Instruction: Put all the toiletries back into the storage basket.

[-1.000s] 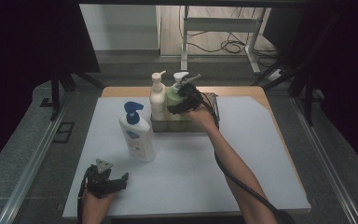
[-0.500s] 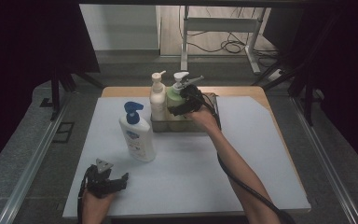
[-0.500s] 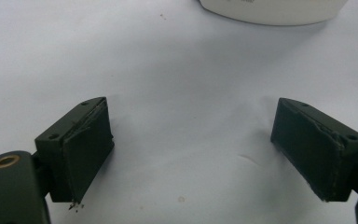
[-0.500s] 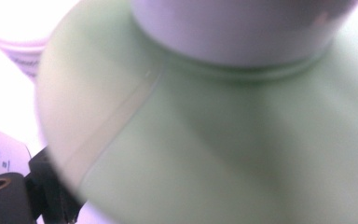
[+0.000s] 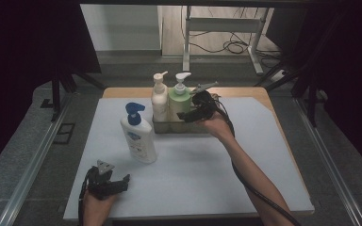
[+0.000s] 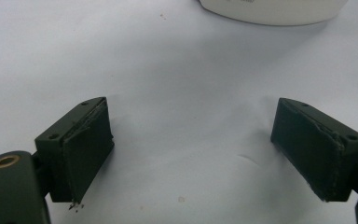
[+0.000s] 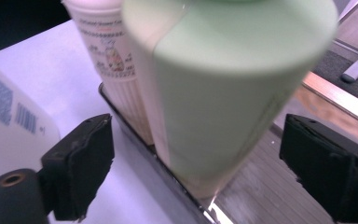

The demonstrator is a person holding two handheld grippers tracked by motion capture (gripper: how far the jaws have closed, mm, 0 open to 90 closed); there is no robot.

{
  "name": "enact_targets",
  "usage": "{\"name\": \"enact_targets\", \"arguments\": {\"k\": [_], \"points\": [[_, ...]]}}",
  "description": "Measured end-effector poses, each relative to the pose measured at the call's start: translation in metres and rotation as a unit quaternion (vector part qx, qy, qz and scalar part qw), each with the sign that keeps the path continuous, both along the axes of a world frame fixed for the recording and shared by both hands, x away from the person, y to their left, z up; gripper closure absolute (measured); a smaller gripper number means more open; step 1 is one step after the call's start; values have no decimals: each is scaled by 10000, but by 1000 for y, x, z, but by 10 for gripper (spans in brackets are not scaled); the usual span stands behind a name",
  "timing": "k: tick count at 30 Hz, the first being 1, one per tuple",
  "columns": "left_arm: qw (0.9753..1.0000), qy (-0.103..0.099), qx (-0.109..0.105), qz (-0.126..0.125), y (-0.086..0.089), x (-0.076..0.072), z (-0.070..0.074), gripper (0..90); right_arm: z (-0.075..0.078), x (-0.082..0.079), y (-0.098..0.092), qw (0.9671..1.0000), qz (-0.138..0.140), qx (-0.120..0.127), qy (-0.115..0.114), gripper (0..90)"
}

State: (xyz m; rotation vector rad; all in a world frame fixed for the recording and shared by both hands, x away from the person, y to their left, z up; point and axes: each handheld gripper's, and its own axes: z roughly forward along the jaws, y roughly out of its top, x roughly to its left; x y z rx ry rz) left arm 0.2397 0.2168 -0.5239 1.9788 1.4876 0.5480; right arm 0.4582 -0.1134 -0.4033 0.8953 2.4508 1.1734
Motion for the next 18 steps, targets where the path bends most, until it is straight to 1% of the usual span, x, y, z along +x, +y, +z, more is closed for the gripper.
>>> {"name": "enact_targets", "arguments": {"k": [1, 2, 5, 9, 11, 14, 16, 18], "points": [[10000, -1, 0, 0, 0, 0, 0, 119, 0, -3, -5, 10000, 16, 15, 28, 132], [10000, -1, 0, 0, 0, 0, 0, 120, 0, -3, -5, 10000, 16, 15, 28, 132], [10000, -4, 3, 2, 0, 0, 0, 119, 0, -7, -13, 10000, -25, 32, 46, 149], [10000, -5, 3, 3, 0, 0, 0, 119, -2, -9, -25, 9998, -144, 52, 101, 229], [10000, -2, 0, 3, 0, 0, 0, 119, -5, -8, -30, 9996, -225, 68, 135, 275], [10000, 4, 0, 4, 0, 0, 0, 119, -10, -6, -37, 9991, -382, 5, 186, 355], [10000, 4, -1, 4, 0, 0, 0, 119, -14, -3, -41, 9983, -515, -13, 273, 404], [10000, 4, 1, 3, 0, 0, 0, 119, -17, 0, -43, 9979, -563, 34, 319, 491]]}}
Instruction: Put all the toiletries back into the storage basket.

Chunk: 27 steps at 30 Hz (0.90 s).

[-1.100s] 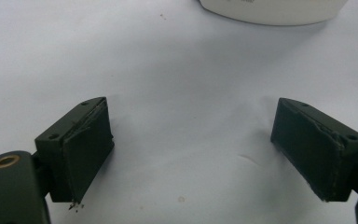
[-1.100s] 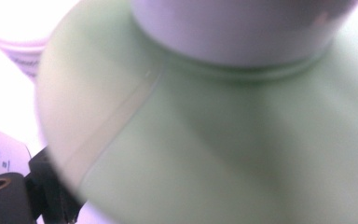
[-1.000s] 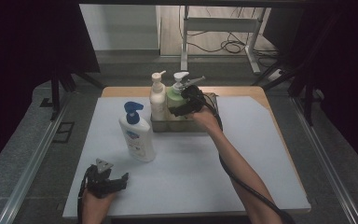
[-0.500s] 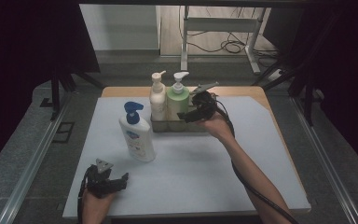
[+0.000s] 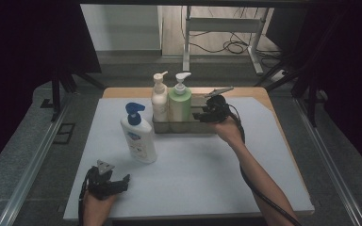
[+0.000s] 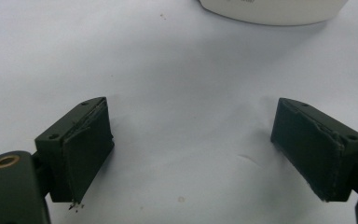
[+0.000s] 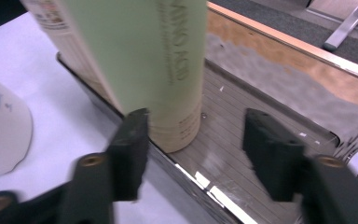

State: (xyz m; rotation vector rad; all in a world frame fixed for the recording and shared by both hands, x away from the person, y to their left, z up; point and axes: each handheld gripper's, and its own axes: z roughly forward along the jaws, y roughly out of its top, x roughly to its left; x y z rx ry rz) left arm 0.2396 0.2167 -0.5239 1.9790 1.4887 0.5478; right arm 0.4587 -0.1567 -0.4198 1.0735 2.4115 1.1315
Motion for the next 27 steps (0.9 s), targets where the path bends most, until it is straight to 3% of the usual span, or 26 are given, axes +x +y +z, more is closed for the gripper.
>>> {"name": "enact_targets", "arguments": {"k": [7, 14, 19, 27], "points": [[10000, 1, 1, 0, 0, 0, 0, 119, -13, 13, 2, 9997, -145, -146, 114, 743], [10000, 0, 1, 1, 0, 0, 0, 119, -22, 24, 11, 9992, -255, -182, 229, 876], [10000, 1, 0, 0, 0, 0, 0, 119, -30, 33, 20, 9981, -386, -237, 418, 893], [10000, -1, -4, 3, 0, 0, 0, 119, -39, 38, 29, 9972, -359, -225, 610, 892]]}}
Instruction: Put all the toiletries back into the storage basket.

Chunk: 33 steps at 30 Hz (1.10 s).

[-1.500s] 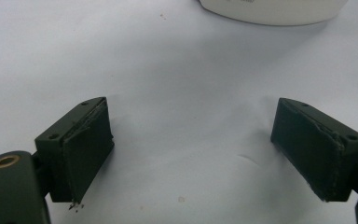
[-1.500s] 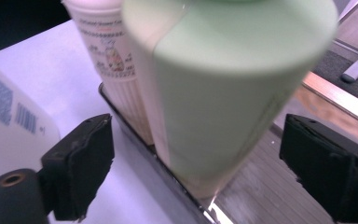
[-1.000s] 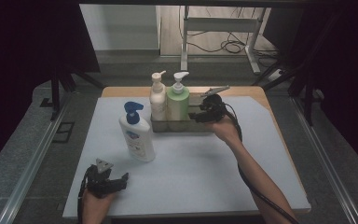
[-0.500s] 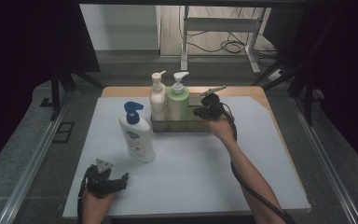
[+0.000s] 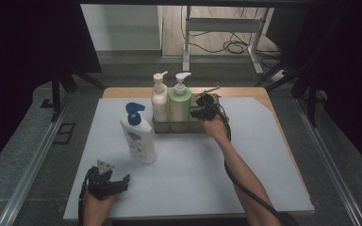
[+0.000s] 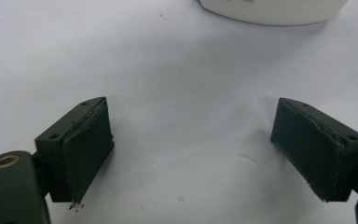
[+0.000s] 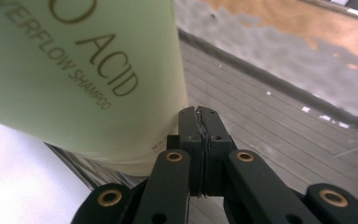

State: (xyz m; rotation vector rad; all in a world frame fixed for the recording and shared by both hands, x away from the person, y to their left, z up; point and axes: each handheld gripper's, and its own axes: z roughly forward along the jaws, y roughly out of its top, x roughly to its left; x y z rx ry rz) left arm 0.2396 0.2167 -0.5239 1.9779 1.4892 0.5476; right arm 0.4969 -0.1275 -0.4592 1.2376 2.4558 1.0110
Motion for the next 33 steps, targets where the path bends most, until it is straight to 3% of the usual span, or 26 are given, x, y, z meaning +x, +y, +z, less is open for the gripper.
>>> {"name": "enact_targets", "arguments": {"k": [2, 7, 23, 33], "points": [[10000, 2, 1, -1, 0, 0, 0, 119, -2, 1, 2, 10000, 11, -58, 18, 893], [10000, 1, 1, 0, 0, 0, 0, 119, -3, 3, 3, 9998, -31, 81, 169, 895], [10000, 3, 2, 3, 0, 0, 0, 119, -2, 0, 6, 9998, 6, -106, 164, 898], [10000, 2, 2, 0, 0, 0, 0, 119, -2, -2, 4, 10000, 39, -16, 67, 873]]}}
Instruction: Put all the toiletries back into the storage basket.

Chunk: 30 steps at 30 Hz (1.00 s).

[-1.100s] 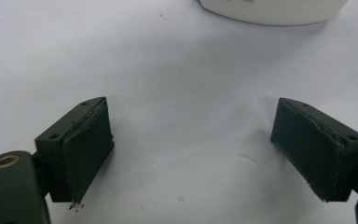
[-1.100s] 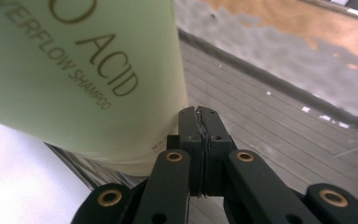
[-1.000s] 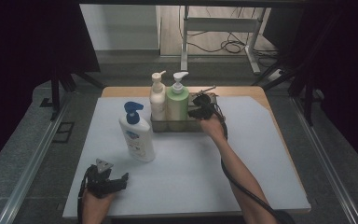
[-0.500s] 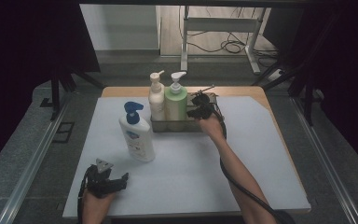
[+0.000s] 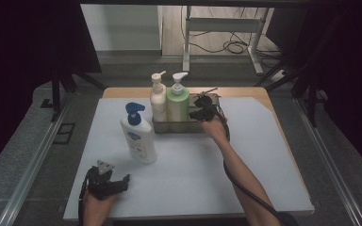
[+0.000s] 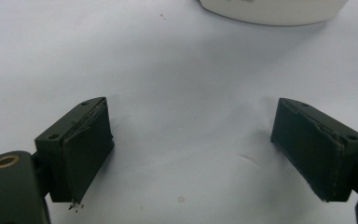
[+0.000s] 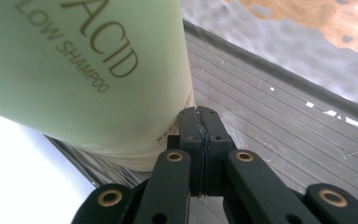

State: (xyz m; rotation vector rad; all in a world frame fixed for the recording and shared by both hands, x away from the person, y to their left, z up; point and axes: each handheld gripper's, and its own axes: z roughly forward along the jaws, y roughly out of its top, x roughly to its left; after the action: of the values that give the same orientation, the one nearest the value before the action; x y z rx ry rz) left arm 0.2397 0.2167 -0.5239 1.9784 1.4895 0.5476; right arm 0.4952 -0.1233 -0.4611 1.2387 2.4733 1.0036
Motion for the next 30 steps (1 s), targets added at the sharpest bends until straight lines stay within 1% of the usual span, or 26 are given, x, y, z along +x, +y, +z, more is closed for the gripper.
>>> {"name": "enact_targets", "arguments": {"k": [1, 4, 6, 11, 14, 17, 24, 27, 29, 30], "points": [[10000, 1, 1, -2, 0, 0, 0, 119, 0, 0, -1, 10000, 4, -17, -27, 859], [10000, -2, 1, -1, 0, 0, 0, 119, 2, -2, -4, 10000, 35, 54, -59, 833], [10000, -2, 5, -2, 0, 0, 0, 119, 3, -4, -6, 9999, 48, 4, -120, 807], [10000, -2, 4, -2, 0, 0, 0, 119, 9, -9, -11, 9996, 124, 126, -216, 757], [10000, -2, 5, -3, 0, 0, 0, 119, 14, -13, -13, 9992, 190, 122, -316, 711], [10000, -5, 9, -2, 0, 0, 0, 119, 18, -16, -16, 9989, 232, 129, -396, 648], [10000, -7, 11, -3, 0, 0, 0, 119, 25, -29, -25, 9981, 322, 233, -469, 496], [10000, -6, 9, -2, 0, 0, 0, 119, 27, -35, -30, 9973, 396, 379, -482, 435], [10000, -8, 10, -2, 0, 0, 0, 119, 29, -39, -31, 9972, 423, 355, -501, 372], [10000, -7, 10, -2, 0, 0, 0, 119, 30, -40, -32, 9972, 430, 328, -517, 360]]}}
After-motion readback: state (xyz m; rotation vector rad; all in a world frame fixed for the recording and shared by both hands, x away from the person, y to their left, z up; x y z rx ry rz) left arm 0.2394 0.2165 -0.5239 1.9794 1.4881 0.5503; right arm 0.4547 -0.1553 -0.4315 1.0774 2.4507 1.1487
